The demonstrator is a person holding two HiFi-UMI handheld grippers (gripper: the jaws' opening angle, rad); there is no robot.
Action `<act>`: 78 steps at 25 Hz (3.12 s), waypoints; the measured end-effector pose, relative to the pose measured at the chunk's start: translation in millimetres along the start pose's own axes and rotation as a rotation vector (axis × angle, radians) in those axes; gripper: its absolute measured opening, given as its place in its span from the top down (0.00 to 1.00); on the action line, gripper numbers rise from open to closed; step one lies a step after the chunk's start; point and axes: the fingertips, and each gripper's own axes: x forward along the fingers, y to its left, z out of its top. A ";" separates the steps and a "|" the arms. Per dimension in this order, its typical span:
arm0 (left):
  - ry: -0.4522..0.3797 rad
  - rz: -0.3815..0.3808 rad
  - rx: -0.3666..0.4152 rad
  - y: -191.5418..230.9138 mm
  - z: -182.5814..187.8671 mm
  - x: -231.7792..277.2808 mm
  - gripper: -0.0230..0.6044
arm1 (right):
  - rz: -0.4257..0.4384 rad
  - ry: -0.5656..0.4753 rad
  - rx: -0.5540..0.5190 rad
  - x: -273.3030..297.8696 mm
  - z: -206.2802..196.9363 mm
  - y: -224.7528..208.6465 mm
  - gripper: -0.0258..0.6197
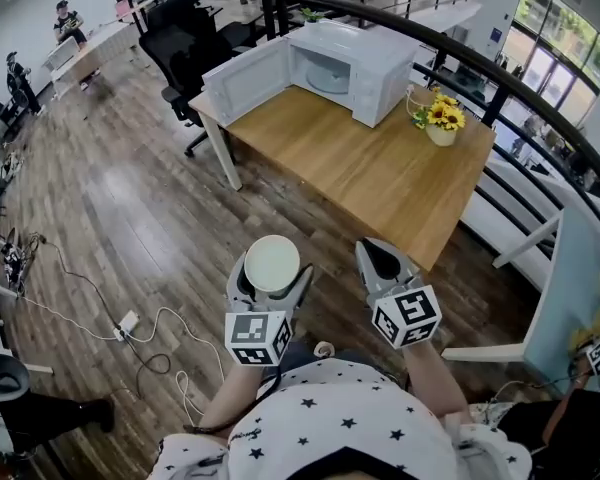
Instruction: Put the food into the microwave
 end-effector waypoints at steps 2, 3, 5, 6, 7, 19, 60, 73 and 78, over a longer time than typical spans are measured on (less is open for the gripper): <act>-0.002 -0.002 0.000 -1.7 0.6 0.9 0.16 | -0.002 -0.001 0.012 -3.9 -2.4 1.7 0.95; -0.005 -0.002 0.000 -2.4 1.2 1.5 0.16 | -0.006 0.000 0.011 -5.5 -3.3 2.3 0.95; -0.010 -0.002 -0.001 -4.1 2.1 3.1 0.16 | -0.013 0.003 0.005 -7.9 -5.0 1.8 0.95; -0.012 -0.002 -0.002 -5.2 2.5 4.3 0.16 | -0.016 0.003 0.005 -8.6 -5.6 0.4 0.95; -0.014 -0.003 -0.002 -6.3 2.6 5.6 0.16 | -0.019 0.002 0.007 -8.7 -6.4 -1.2 0.95; -0.019 0.007 -0.016 5.3 6.6 44.6 0.16 | 0.001 0.029 0.013 26.3 -9.8 -27.4 0.95; -0.007 -0.056 -0.023 166.8 77.3 294.7 0.16 | -0.017 0.032 -0.007 312.2 35.1 -124.3 0.95; 0.014 -0.125 -0.012 215.0 98.5 376.0 0.16 | -0.081 0.023 0.001 395.3 48.1 -154.0 0.95; 0.021 -0.155 -0.010 225.0 101.8 402.8 0.16 | -0.115 0.025 0.006 413.8 47.3 -167.3 0.95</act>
